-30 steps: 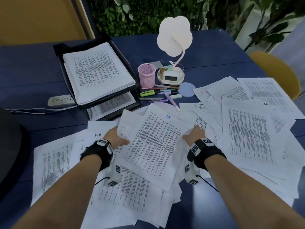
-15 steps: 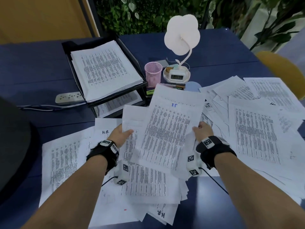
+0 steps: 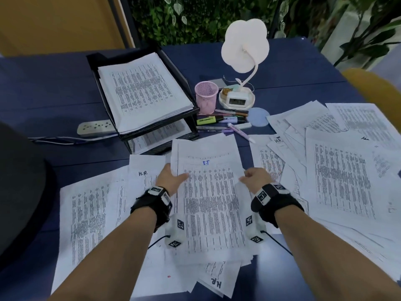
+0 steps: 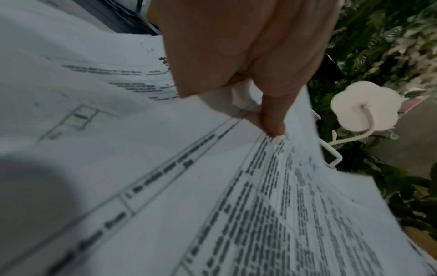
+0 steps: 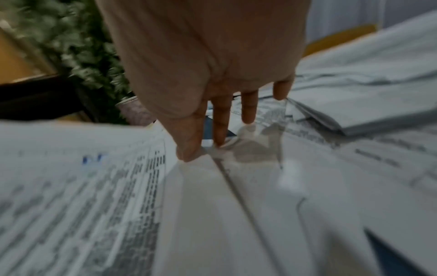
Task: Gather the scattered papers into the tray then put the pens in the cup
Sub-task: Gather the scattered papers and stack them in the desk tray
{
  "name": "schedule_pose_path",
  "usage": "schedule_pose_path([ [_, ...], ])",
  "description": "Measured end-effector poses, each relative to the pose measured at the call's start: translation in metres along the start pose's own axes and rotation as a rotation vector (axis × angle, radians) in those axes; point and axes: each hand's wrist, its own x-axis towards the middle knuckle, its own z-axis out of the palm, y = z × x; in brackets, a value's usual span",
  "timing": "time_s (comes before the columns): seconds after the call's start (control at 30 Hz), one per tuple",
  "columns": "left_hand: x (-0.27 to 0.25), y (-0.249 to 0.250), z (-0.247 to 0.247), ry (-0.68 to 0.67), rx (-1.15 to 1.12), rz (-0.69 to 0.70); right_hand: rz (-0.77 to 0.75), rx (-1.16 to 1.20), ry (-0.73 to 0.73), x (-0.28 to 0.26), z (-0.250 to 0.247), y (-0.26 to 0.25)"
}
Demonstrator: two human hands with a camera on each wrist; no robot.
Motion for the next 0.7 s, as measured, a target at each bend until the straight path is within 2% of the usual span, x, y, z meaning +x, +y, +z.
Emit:
schedule_pose_path([
  [0.07,-0.004,0.002,0.0,0.046,-0.016,0.056,0.057,-0.341,-0.058,-0.008,-0.004,-0.009],
  [0.13,-0.01,0.01,-0.004,0.026,-0.119,0.095,0.081,-0.462,0.039,-0.011,-0.008,-0.012],
  [0.2,-0.019,0.023,-0.01,-0.036,-0.245,0.142,-0.005,-0.237,0.174,-0.01,-0.01,-0.009],
  [0.23,-0.024,0.031,-0.014,-0.055,-0.305,0.163,-0.055,0.002,0.193,-0.01,-0.011,-0.009],
  [0.3,-0.032,0.048,-0.018,-0.07,-0.432,0.184,-0.124,0.524,0.145,-0.014,-0.015,-0.016],
  [0.37,-0.038,0.065,-0.021,-0.058,-0.537,0.203,-0.142,0.841,0.076,-0.022,-0.024,-0.029],
  [0.43,-0.045,0.083,-0.025,-0.019,-0.526,0.23,-0.194,0.945,0.075,-0.023,-0.032,-0.038],
  [0.57,-0.062,0.12,-0.035,0.112,-0.415,0.36,-0.35,0.94,0.193,-0.028,-0.059,-0.064],
  [0.7,-0.078,0.152,-0.049,0.24,-0.422,0.509,-0.526,0.972,0.282,-0.046,-0.088,-0.093],
])
